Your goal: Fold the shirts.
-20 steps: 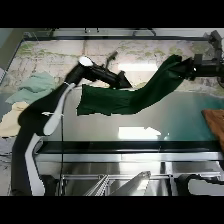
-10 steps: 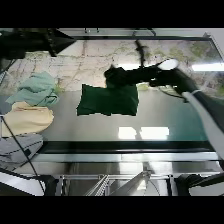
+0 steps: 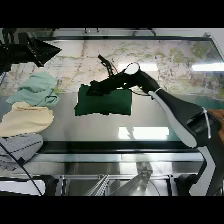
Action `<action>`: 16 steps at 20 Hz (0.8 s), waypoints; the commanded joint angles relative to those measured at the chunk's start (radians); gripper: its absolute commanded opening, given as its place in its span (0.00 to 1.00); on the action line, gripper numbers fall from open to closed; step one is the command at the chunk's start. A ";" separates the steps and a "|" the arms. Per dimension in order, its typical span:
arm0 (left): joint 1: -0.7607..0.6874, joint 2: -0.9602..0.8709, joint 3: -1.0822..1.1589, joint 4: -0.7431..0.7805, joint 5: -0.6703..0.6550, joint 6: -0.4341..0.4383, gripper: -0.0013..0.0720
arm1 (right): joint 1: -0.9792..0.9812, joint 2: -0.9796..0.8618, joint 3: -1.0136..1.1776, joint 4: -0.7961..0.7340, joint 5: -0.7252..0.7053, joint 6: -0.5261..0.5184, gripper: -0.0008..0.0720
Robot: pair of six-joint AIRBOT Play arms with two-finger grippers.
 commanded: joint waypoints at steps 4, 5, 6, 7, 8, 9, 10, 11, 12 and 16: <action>0.003 0.005 -0.040 0.000 -0.043 0.053 0.03 | -0.195 0.228 -0.005 -0.692 0.303 0.372 0.04; 0.003 0.005 -0.040 0.000 -0.046 0.063 0.03 | -0.214 0.265 -0.042 -0.798 0.293 0.427 0.03; 0.003 0.005 -0.040 0.002 -0.046 0.069 0.03 | -0.233 0.292 -0.090 -0.863 0.264 0.476 0.04; 0.003 0.005 -0.040 0.006 -0.042 0.071 0.03 | -0.255 0.303 -0.144 -0.874 0.227 0.528 0.04; 0.003 0.004 -0.040 0.006 -0.039 0.071 0.03 | -0.275 0.298 -0.190 -0.850 0.197 0.570 0.15; 0.003 0.005 -0.040 0.006 -0.040 0.071 0.03 | -0.286 0.284 -0.227 -0.823 0.161 0.596 0.55; 0.003 0.004 -0.040 0.006 -0.040 0.072 0.03 | -0.292 0.262 -0.261 -0.785 0.118 0.600 0.81; 0.003 0.005 -0.040 0.006 -0.040 0.084 0.03 | -0.294 0.235 -0.282 -0.737 0.079 0.597 0.81; 0.003 0.005 -0.040 0.006 -0.040 0.087 0.03 | -0.294 0.201 -0.293 -0.670 0.040 0.567 0.81; 0.003 0.005 -0.040 0.006 -0.044 0.092 0.03 | -0.289 0.064 -0.293 -0.354 -0.024 0.386 0.81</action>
